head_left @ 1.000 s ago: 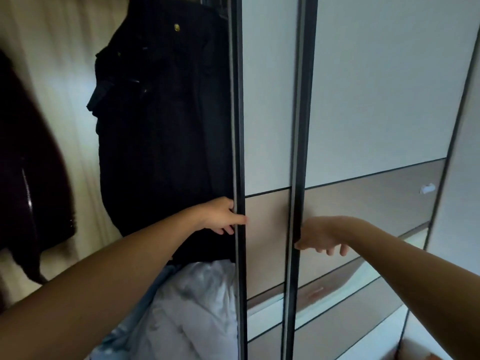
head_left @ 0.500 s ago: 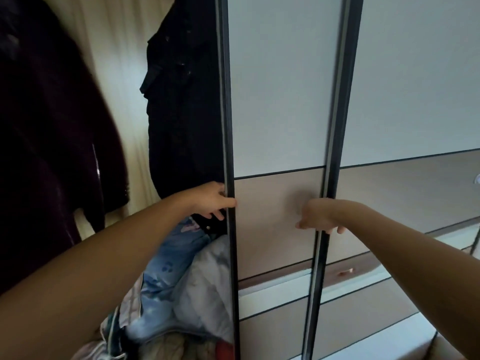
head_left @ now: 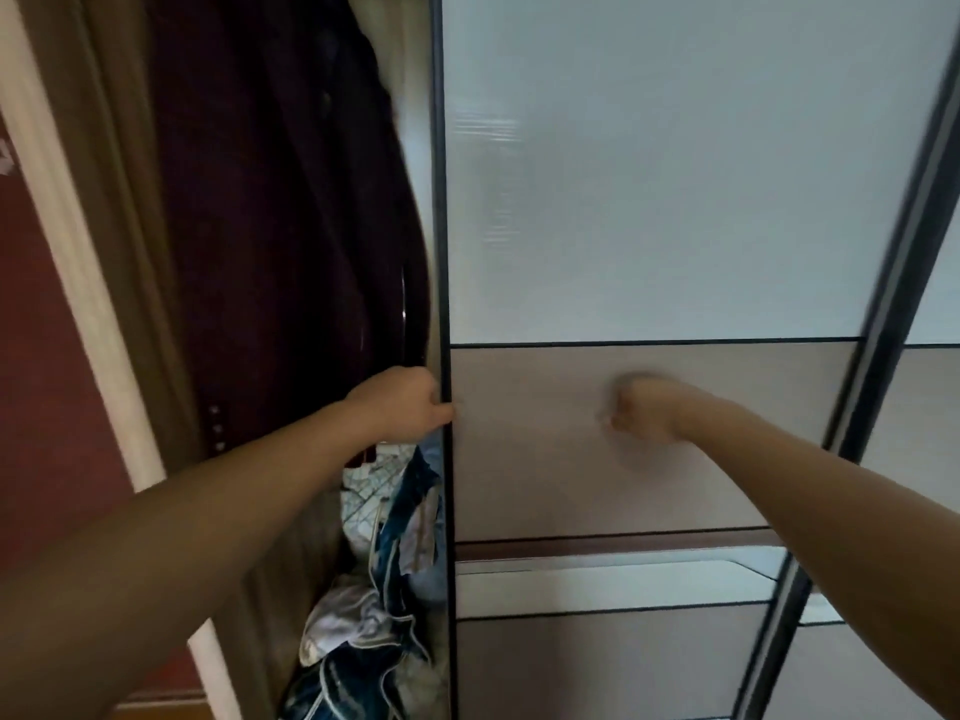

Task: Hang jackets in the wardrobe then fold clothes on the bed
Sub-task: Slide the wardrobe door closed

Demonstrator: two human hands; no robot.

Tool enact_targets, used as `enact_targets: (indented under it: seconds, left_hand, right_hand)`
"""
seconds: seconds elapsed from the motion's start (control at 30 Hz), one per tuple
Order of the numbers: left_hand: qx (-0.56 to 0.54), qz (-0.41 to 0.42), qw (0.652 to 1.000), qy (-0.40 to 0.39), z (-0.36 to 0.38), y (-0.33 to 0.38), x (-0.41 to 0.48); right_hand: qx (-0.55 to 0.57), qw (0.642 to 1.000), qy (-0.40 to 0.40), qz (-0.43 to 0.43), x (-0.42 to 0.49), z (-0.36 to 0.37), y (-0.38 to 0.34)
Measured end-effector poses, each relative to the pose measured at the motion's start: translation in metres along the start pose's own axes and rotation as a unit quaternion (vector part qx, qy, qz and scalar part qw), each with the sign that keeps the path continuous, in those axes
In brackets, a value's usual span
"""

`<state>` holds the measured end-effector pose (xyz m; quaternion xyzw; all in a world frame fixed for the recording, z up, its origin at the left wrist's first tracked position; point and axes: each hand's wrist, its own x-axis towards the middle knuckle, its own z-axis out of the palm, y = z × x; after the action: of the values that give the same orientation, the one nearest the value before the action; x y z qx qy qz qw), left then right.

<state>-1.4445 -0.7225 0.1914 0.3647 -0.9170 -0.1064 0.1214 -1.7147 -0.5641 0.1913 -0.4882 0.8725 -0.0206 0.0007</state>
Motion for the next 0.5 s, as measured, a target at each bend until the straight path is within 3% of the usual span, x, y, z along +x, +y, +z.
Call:
enact_targets:
  seconds: [0.27,0.43,0.5]
  left_hand:
    - [-0.004,0.034,0.999,-0.012,-0.003,-0.066,-0.023]
    - [0.041,0.021,0.999,-0.013,-0.003,-0.098,-0.016]
    - [0.06,0.002,0.998,0.012,-0.004,-0.11,-0.022]
  right_hand:
    - [-0.038,0.991,0.049,-0.118,0.013,0.002,-0.091]
    - [0.008,0.991,-0.029,-0.13,0.009,-0.006,-0.11]
    - [-0.012,0.99,0.017,-0.141,0.009,-0.012,-0.105]
